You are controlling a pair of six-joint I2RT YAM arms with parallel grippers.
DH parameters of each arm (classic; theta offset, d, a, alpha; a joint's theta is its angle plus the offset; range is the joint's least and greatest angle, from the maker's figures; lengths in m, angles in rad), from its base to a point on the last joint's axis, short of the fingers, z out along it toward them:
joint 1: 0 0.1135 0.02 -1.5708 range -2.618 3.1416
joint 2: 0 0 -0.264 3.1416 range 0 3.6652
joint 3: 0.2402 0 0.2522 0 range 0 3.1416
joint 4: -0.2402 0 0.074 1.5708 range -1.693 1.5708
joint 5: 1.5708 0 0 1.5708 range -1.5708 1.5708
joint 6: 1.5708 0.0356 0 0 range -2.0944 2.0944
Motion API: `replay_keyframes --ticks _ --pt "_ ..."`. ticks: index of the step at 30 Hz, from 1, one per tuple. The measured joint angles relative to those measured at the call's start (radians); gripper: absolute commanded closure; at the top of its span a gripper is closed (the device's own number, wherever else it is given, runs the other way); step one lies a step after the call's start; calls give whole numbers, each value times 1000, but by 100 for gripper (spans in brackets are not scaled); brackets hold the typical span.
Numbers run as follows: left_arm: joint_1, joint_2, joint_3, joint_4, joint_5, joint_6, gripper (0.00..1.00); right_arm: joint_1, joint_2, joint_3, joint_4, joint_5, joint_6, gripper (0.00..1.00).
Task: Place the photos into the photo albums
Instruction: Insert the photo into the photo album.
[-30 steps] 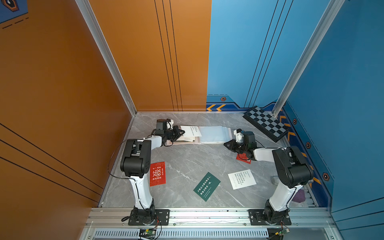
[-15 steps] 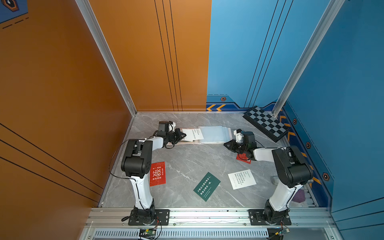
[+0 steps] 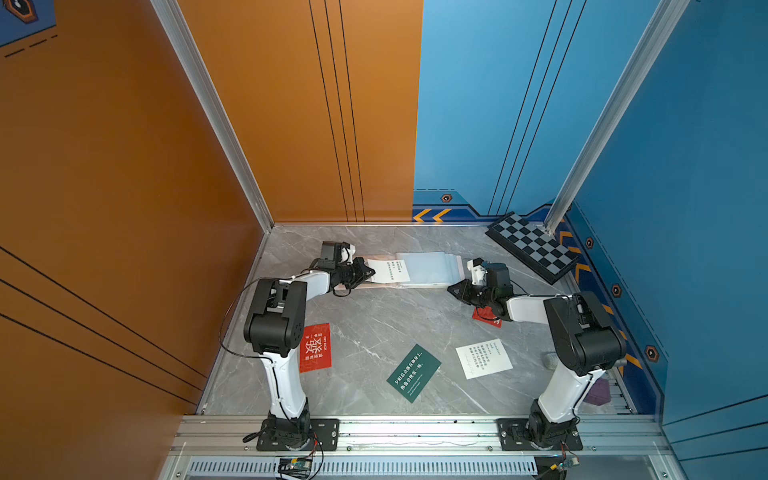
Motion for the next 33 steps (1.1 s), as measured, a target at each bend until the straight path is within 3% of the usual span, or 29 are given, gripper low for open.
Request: replay_keyframes --ticks 22,33 --pt "-37 38 117 -135 -46 53 100 0 2 0 0 0 0 85" --pt "-64 79 186 -198 -71 68 90 0 2 0 0 0 0 85"
